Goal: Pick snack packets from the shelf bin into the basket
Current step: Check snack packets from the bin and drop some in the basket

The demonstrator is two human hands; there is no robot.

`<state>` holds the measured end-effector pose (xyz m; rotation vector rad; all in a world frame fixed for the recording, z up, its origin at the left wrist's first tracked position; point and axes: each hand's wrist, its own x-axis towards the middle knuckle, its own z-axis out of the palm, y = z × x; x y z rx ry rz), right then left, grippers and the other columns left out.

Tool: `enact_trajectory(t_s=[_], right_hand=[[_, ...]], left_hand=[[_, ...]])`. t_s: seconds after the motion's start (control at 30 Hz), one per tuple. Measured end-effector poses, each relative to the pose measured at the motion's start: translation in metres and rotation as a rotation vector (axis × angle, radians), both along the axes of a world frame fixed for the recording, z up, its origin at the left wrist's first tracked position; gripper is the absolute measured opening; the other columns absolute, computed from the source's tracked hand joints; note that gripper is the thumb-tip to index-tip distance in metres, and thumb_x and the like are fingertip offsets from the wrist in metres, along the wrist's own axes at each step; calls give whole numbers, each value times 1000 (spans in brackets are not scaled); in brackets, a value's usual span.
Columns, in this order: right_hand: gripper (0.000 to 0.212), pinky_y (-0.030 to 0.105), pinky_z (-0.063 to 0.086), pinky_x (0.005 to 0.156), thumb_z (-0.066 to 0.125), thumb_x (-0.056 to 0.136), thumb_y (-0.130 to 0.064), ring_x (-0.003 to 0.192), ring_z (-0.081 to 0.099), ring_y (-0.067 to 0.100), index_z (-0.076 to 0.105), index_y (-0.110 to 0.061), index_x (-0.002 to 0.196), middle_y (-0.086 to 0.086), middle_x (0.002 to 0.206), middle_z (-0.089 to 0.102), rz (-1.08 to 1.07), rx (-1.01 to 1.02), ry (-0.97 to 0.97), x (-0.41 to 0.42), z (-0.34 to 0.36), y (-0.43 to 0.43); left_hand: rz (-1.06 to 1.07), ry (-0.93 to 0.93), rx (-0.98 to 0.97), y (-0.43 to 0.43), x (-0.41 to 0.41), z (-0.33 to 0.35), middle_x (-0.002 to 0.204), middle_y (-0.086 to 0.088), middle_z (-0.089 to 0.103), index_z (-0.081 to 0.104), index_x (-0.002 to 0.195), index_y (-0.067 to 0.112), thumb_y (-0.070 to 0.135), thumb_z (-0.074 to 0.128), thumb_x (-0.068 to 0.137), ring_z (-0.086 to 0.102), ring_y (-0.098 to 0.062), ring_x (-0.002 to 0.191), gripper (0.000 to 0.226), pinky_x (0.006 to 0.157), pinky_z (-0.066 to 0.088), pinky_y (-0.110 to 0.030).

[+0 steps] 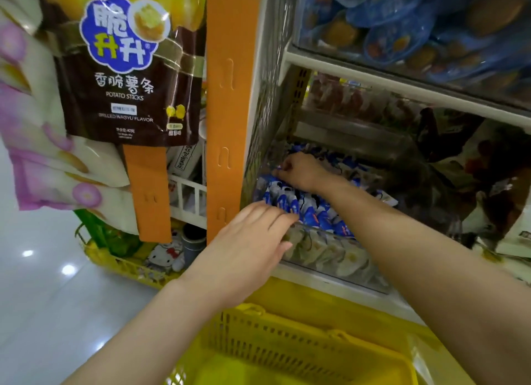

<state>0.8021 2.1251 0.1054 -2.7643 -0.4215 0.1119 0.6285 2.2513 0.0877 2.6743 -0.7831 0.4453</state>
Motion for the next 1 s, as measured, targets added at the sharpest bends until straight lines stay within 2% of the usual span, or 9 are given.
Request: enact_trajectory(t_s=[0.1, 0.23, 0.4, 0.5, 0.63, 0.7, 0.8, 0.9, 1.0], right_hand=[[35, 32, 45, 62, 56, 91, -27, 61, 53, 17, 56, -7, 62, 8, 63, 55, -52, 33, 1, 2, -3, 3], [17, 36, 50, 82, 55, 91, -21, 90, 61, 25, 64, -7, 86, 11, 91, 67, -110, 214, -158, -9, 4, -2], [17, 26, 47, 73, 54, 92, -21, 79, 56, 10, 64, -11, 103, -8, 83, 59, -154, 528, -463, -48, 36, -19], [7, 20, 54, 63, 54, 92, -16, 76, 61, 12, 61, -17, 90, -5, 79, 61, -84, 753, -357, -84, 45, -33], [21, 18, 52, 56, 51, 93, -8, 67, 63, 2, 58, -23, 80, -9, 72, 66, 18, 900, -108, -141, 38, -51], [22, 14, 48, 50, 49, 93, -5, 58, 61, -2, 57, -20, 78, -10, 65, 67, 29, 959, 10, -166, 29, -58], [16, 16, 51, 52, 49, 93, -6, 62, 62, 3, 58, -12, 82, 0, 75, 66, -8, 988, 161, -195, 10, -64], [16, 20, 53, 66, 45, 96, -14, 77, 62, 11, 57, -4, 94, 8, 89, 65, -52, 967, 253, -214, -7, -66], [20, 21, 53, 67, 47, 95, -23, 78, 62, 6, 61, -9, 94, 6, 89, 65, -112, 975, 302, -225, -21, -67]], left_hand=[[8, -8, -3, 0, 0, 0, 132, 6, 43, 32, 139, 23, 33, 32, 98, 31, -12, 124, 43, 108, 7, -18], [20, -32, 4, -2, 0, 0, 133, 6, 42, 31, 139, 24, 33, 32, 98, 30, -11, 125, 42, 108, 5, -18], [1, -38, -176, -8, -7, 8, 127, 7, 48, 42, 133, 22, 21, 35, 99, 40, -7, 117, 35, 97, 25, -17], [50, 1, -439, -12, -22, 10, 112, 12, 52, 50, 121, 23, 19, 39, 97, 46, 2, 101, 27, 84, 40, -16], [219, 190, -772, -18, -35, 9, 95, 15, 51, 47, 103, 27, 33, 44, 94, 50, 2, 85, 11, 69, 40, -17], [243, 426, -954, -22, -40, 10, 98, 11, 56, 49, 101, 26, 39, 45, 92, 55, -4, 91, 16, 76, 45, -23], [206, 792, -1189, -32, -51, 9, 104, -6, 67, 59, 99, 18, 29, 50, 93, 62, -21, 97, 17, 86, 49, -39], [176, 815, -1187, -43, -63, 1, 95, -6, 69, 61, 105, 14, 13, 54, 92, 66, -16, 84, 15, 64, 55, -24], [168, 777, -1068, -47, -69, -11, 101, -3, 67, 57, 111, 15, 8, 54, 91, 64, -12, 87, 21, 66, 51, -16]])
